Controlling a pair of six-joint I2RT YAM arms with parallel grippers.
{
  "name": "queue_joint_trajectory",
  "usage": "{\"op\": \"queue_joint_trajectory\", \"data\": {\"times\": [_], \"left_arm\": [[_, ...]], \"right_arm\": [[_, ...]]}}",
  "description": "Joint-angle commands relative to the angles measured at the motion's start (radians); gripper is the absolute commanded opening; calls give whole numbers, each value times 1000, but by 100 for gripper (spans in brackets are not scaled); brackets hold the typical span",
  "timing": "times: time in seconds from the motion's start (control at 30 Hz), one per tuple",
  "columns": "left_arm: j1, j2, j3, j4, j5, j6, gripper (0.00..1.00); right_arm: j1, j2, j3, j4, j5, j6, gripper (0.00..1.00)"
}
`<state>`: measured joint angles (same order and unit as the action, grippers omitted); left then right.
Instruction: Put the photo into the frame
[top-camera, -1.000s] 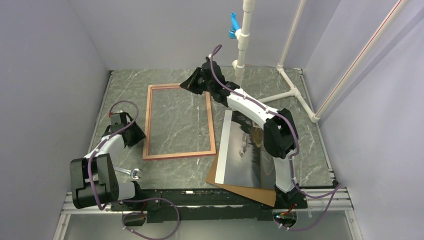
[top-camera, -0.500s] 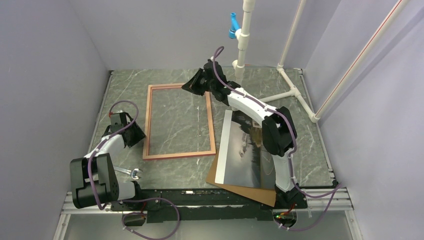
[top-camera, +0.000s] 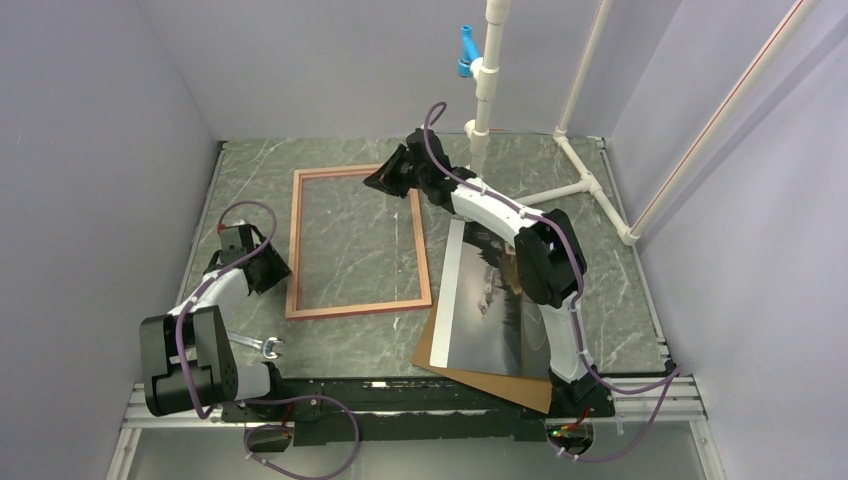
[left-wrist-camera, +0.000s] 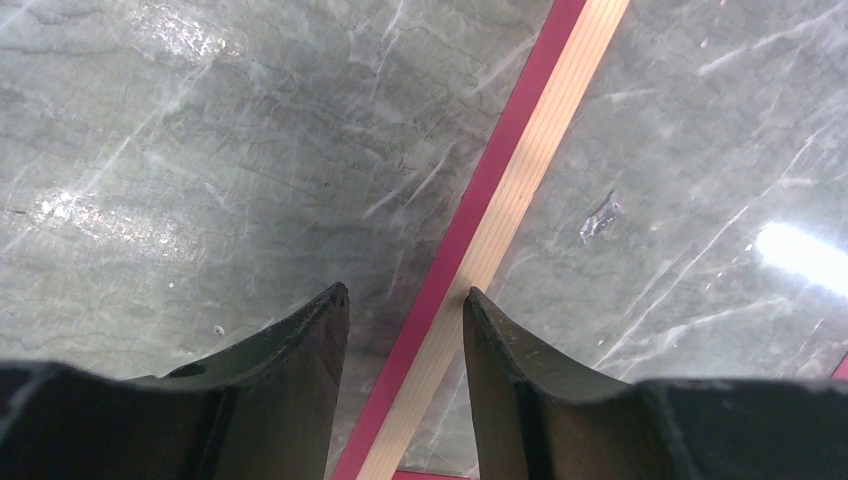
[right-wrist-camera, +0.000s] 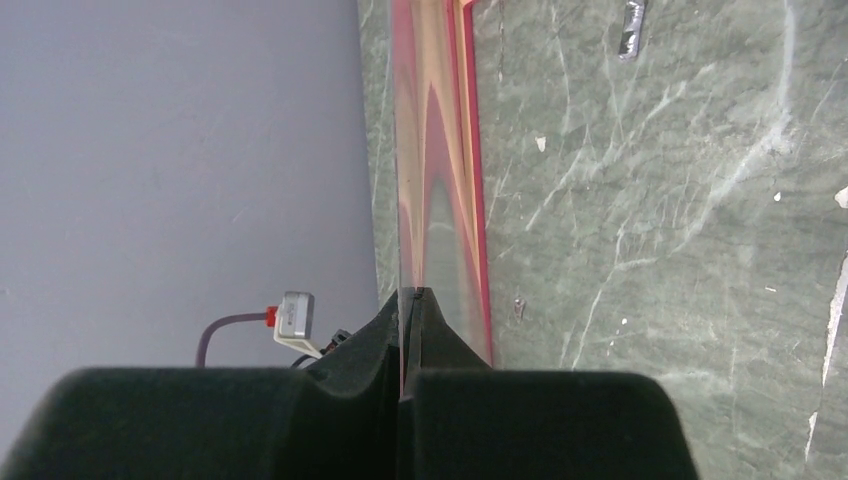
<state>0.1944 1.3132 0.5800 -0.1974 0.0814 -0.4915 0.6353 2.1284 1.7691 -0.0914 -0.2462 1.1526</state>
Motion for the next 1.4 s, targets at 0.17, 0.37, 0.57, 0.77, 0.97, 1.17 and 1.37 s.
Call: {"op": "queue_joint_trajectory", "data": {"times": [0.17,0.37,0.57,0.77,0.97,1.17,1.37], "left_arm": [[-1,33,-19,-31,-16,8,50],[0,37,-19,-31,-14,10,49],[0,38,-17,-30,-13,10,49],[0,41,-16,-30,-12,10,49],[2,41,-17,-31,-12,10,48],[2,48,-13,-31,-10,11,48],[1,46,-14,-31,-10,11,48]], "right_arm": [[5,-64,-52,81,-35,65,0],[3,-80,-90,131,-67,127,0],[-6,-102,-109,147,-73,141,0],[-18,-108,-109,150,-82,143,0],[-30,-106,-92,126,-100,114,0],[-28,-140,-232,203,-102,154,0],[-21,-156,-301,255,-101,176,0]]}}
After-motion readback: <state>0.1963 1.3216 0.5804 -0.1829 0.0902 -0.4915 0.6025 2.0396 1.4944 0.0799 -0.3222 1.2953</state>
